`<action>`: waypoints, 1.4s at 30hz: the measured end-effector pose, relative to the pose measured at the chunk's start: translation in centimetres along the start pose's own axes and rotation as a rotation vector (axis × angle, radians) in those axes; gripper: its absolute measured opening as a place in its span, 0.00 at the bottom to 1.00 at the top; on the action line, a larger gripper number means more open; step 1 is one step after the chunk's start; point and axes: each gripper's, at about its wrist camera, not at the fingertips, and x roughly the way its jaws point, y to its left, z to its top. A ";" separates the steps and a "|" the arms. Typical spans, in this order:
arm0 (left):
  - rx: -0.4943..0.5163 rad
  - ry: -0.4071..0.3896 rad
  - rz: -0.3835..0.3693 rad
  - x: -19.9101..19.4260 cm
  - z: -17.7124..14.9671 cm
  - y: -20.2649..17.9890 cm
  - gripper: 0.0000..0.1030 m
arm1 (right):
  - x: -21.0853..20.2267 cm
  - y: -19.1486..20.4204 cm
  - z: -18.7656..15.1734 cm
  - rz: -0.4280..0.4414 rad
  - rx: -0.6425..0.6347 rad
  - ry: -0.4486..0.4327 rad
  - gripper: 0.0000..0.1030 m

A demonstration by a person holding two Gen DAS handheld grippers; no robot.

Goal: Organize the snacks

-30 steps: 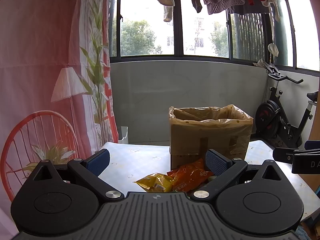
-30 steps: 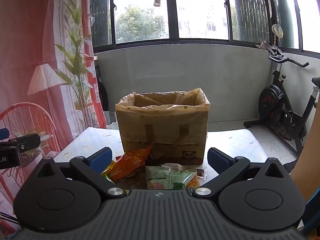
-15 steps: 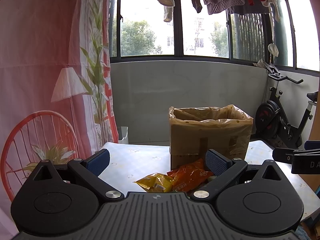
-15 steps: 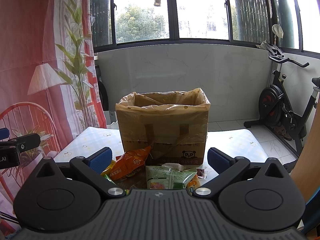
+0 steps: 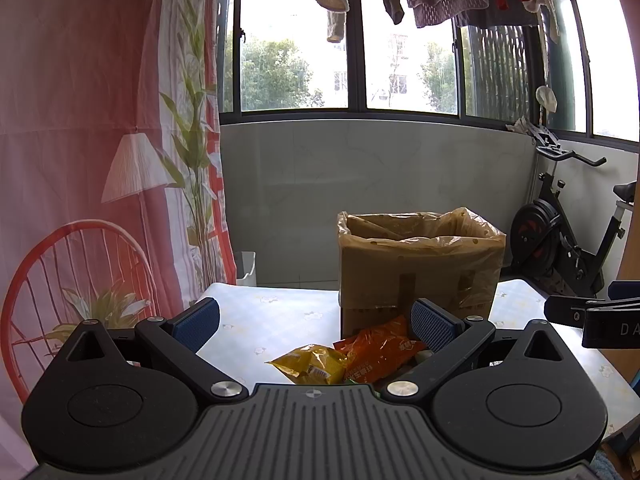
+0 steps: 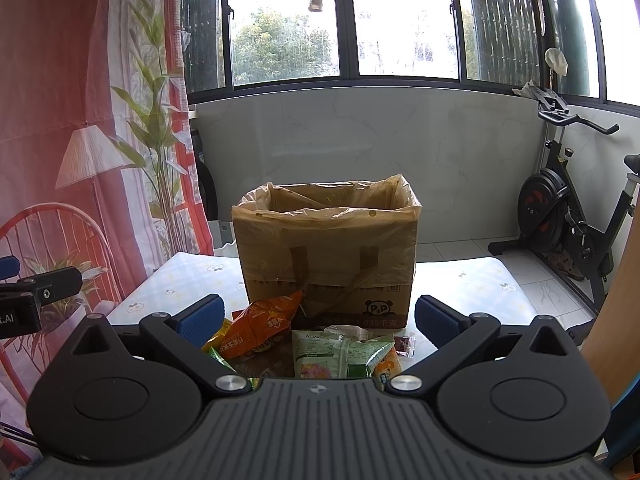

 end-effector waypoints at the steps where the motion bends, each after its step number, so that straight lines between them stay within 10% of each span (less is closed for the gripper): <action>1: 0.000 0.000 0.000 0.0 0.0 0.0 1.00 | 0.0 0.0 0.0 0.001 0.000 0.000 1.00; 42: -0.007 0.008 0.001 0.3 -0.4 0.1 1.00 | 0.4 0.1 -1.0 -0.003 0.010 0.017 1.00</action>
